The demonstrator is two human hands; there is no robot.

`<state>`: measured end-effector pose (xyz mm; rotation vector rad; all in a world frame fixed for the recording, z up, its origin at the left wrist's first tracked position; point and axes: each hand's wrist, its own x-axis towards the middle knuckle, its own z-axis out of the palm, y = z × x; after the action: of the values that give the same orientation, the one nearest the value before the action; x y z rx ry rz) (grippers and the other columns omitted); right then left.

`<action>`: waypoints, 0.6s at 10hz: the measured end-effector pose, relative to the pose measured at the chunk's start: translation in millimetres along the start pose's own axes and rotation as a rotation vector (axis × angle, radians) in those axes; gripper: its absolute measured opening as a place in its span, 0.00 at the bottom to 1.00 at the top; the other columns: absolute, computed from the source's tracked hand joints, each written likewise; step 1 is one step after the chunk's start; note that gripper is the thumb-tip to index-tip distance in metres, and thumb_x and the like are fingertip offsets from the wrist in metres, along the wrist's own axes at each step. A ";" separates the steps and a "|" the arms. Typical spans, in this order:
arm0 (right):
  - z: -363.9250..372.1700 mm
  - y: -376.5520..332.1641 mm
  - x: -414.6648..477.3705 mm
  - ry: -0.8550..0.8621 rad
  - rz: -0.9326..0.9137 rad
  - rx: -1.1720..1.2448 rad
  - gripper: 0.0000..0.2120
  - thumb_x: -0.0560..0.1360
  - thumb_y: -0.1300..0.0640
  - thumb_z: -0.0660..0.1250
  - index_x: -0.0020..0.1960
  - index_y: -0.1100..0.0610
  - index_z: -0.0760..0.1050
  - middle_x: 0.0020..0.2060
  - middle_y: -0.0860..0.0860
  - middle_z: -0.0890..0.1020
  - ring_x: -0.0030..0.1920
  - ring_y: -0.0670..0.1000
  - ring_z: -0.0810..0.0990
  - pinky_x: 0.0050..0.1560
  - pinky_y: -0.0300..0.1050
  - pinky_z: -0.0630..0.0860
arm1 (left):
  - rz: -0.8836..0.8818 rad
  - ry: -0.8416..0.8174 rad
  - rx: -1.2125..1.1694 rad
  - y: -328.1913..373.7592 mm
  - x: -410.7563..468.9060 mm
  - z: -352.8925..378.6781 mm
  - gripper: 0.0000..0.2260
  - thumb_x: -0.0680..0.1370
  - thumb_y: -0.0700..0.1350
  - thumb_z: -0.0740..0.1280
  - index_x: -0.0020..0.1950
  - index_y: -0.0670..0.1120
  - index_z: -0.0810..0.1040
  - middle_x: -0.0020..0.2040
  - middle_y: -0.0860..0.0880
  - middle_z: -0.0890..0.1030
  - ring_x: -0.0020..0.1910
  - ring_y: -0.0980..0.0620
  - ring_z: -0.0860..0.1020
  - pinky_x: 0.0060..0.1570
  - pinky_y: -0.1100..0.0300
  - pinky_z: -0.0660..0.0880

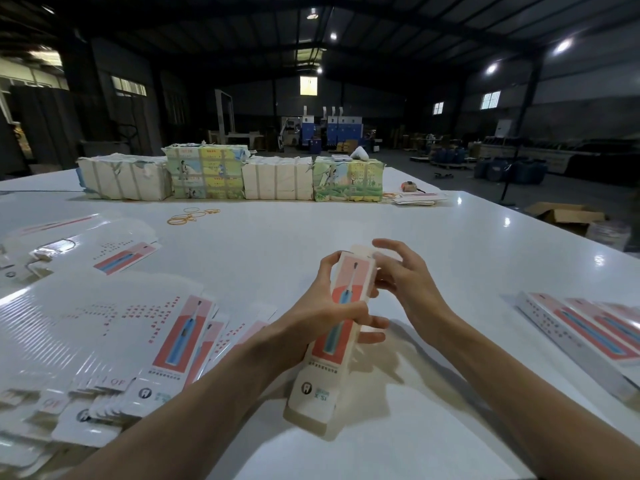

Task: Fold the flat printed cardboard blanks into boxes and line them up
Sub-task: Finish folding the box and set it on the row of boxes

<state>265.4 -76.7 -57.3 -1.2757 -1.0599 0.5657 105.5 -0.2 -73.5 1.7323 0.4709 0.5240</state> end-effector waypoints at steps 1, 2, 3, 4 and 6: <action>-3.8 0.9 0.5 -0.023 -0.105 -0.032 0.09 0.85 0.58 0.65 0.62 0.54 0.82 0.51 0.49 0.87 0.53 0.55 0.88 0.49 0.46 0.86 | 0.059 0.009 0.012 -1.8 0.1 3.1 0.48 0.67 0.49 0.78 0.82 0.57 0.55 0.59 0.55 0.78 0.45 0.62 0.84 0.40 0.67 0.79; -4.7 -3.7 0.1 -0.014 -0.205 -0.105 0.10 0.84 0.65 0.65 0.59 0.56 0.83 0.52 0.47 0.87 0.54 0.54 0.88 0.49 0.48 0.86 | 0.067 0.012 -0.030 2.9 -6.8 5.1 0.46 0.69 0.45 0.77 0.81 0.58 0.56 0.57 0.55 0.79 0.44 0.63 0.85 0.39 0.67 0.80; -5.7 -9.1 -1.4 -0.094 -0.131 0.052 0.11 0.85 0.63 0.63 0.60 0.60 0.84 0.55 0.53 0.87 0.56 0.58 0.87 0.52 0.51 0.86 | 0.077 0.010 -0.033 6.2 -10.7 4.7 0.45 0.69 0.44 0.77 0.79 0.59 0.57 0.58 0.55 0.79 0.44 0.63 0.85 0.39 0.68 0.80; -8.8 -17.8 -0.5 -0.096 -0.007 0.194 0.12 0.85 0.57 0.64 0.59 0.61 0.85 0.55 0.57 0.87 0.57 0.60 0.87 0.50 0.50 0.85 | 0.097 0.028 -0.005 10.4 -14.0 4.8 0.41 0.69 0.44 0.77 0.74 0.62 0.58 0.57 0.55 0.79 0.44 0.64 0.85 0.38 0.69 0.80; -12.5 -15.6 3.2 -0.144 0.130 0.301 0.08 0.81 0.62 0.69 0.54 0.61 0.88 0.55 0.60 0.87 0.56 0.59 0.87 0.47 0.50 0.84 | 0.109 0.048 0.071 9.5 -15.7 4.2 0.38 0.76 0.35 0.76 0.70 0.64 0.57 0.57 0.53 0.78 0.44 0.64 0.85 0.37 0.69 0.80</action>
<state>274.6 -84.0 -40.7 -1.0539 -0.9714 0.8926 95.4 -14.5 -66.5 1.8237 0.4351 0.6342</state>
